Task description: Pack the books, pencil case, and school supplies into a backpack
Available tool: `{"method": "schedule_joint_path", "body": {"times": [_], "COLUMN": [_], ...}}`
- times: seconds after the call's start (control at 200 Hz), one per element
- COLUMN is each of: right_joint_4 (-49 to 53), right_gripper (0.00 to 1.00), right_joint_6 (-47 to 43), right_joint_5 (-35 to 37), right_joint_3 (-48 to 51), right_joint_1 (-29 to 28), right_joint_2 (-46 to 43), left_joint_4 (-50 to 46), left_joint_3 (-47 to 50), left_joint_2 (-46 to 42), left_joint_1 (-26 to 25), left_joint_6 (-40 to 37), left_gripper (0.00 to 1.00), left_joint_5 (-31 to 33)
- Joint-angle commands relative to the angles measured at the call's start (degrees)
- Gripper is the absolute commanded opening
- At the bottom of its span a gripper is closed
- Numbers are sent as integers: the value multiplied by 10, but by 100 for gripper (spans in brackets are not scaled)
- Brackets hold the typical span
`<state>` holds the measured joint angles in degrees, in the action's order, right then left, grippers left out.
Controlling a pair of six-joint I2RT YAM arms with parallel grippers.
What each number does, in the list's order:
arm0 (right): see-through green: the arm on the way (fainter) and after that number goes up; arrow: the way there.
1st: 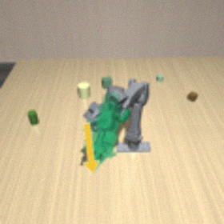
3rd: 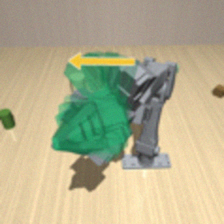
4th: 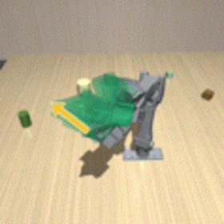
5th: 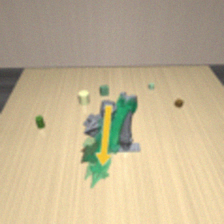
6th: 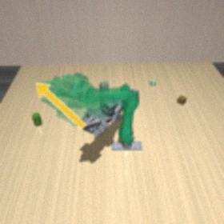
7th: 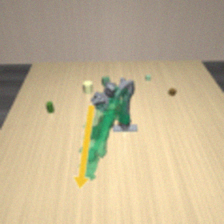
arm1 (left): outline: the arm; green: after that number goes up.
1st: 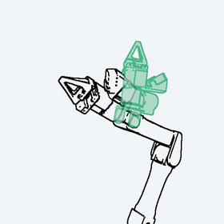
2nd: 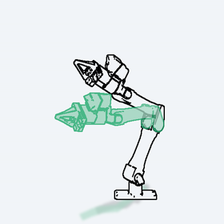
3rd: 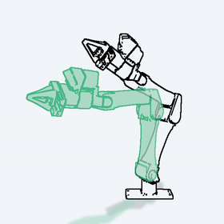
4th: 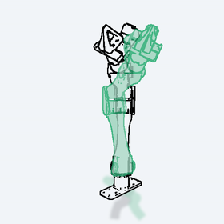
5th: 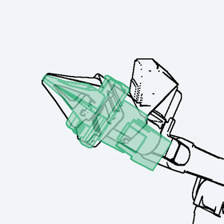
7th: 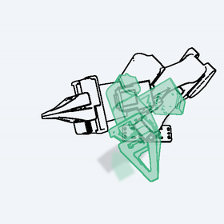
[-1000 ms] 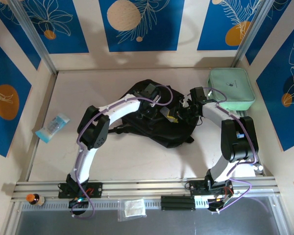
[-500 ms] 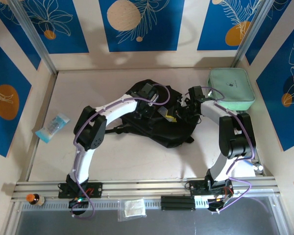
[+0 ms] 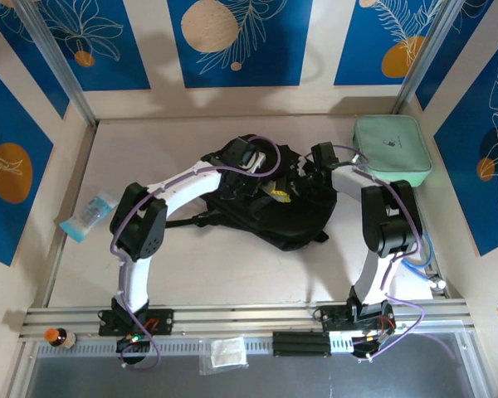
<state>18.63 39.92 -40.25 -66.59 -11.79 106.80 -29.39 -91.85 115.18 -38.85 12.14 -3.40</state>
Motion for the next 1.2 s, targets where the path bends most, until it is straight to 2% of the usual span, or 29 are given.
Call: {"method": "schedule_joint_path", "body": {"times": [0.0,0.17,0.235,0.32,0.405,0.455,0.645,0.71,1.03,1.195], "right_joint_4": [-34,-31,-18,-6,2,3,2,1,-59,-124], "right_gripper": [19,47,52,54,53,49,17,12,8,14], "right_joint_6": [27,21,14,12,13,14,18,19,61,81], "right_joint_5": [22,36,44,50,57,59,68,68,75,70], "right_joint_3": [-17,29,53,82,98,101,77,57,-48,-19], "right_joint_1": [-2,8,14,20,20,19,6,1,-39,-27], "right_joint_2": [35,-35,-70,-101,-116,-118,-101,-86,38,23], "left_joint_4": [9,13,14,15,17,17,18,19,22,13], "left_joint_3": [3,16,17,17,16,16,18,20,22,23], "left_joint_2": [-12,-17,-17,-16,-17,-17,-21,-24,-31,-37], "left_joint_1": [5,9,10,11,11,11,11,11,11,14], "left_joint_6": [10,14,13,12,13,12,12,12,17,22], "left_gripper": [8,10,10,11,11,11,12,12,12,15], "left_joint_5": [-27,-33,-35,-40,-42,-42,-46,-46,-62,-56]}}
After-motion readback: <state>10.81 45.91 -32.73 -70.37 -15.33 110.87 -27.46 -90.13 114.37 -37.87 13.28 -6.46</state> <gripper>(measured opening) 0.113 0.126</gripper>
